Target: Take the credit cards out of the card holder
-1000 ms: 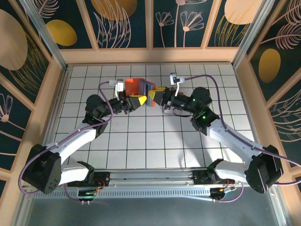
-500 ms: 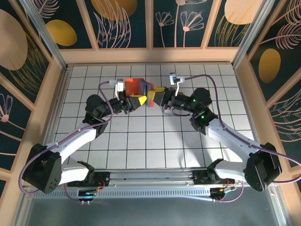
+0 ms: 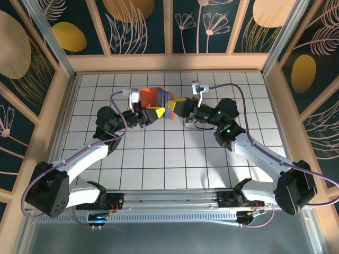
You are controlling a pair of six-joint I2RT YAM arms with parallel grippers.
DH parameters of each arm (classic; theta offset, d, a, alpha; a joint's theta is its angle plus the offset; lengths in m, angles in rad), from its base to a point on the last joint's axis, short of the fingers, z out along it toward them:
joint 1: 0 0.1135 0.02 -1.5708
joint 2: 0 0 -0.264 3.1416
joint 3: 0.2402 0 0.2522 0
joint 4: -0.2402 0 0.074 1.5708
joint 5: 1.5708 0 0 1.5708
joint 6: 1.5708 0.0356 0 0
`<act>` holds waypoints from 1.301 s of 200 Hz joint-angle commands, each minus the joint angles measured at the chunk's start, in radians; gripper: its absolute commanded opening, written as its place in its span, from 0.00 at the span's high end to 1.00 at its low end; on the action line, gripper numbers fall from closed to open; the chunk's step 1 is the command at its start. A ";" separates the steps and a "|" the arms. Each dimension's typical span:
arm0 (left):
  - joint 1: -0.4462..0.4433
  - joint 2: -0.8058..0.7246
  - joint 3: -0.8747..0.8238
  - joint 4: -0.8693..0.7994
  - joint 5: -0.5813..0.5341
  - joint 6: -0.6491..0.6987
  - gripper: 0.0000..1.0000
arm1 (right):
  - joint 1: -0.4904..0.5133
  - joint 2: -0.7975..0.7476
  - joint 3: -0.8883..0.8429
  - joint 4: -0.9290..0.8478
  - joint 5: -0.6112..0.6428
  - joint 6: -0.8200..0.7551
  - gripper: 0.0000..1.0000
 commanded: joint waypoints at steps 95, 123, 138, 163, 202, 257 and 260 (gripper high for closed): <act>0.005 -0.036 0.036 -0.166 -0.021 0.102 0.01 | 0.005 -0.101 0.021 -0.185 0.123 -0.091 1.00; 0.005 -0.027 0.048 -0.217 -0.047 0.133 0.01 | 0.007 -0.113 0.052 -0.291 0.179 -0.113 1.00; 0.005 -0.017 0.052 -0.216 -0.045 0.136 0.01 | 0.010 -0.118 0.062 -0.329 0.199 -0.124 1.00; 0.005 0.002 0.067 -0.217 -0.042 0.138 0.01 | 0.014 -0.126 0.081 -0.388 0.225 -0.140 1.00; 0.005 0.019 0.080 -0.216 -0.028 0.142 0.01 | 0.024 -0.138 0.115 -0.482 0.276 -0.171 1.00; 0.005 0.031 0.073 -0.178 -0.001 0.115 0.01 | 0.030 -0.141 0.138 -0.540 0.310 -0.193 1.00; 0.006 0.033 0.072 -0.176 0.000 0.113 0.01 | 0.030 -0.140 0.141 -0.543 0.312 -0.193 1.00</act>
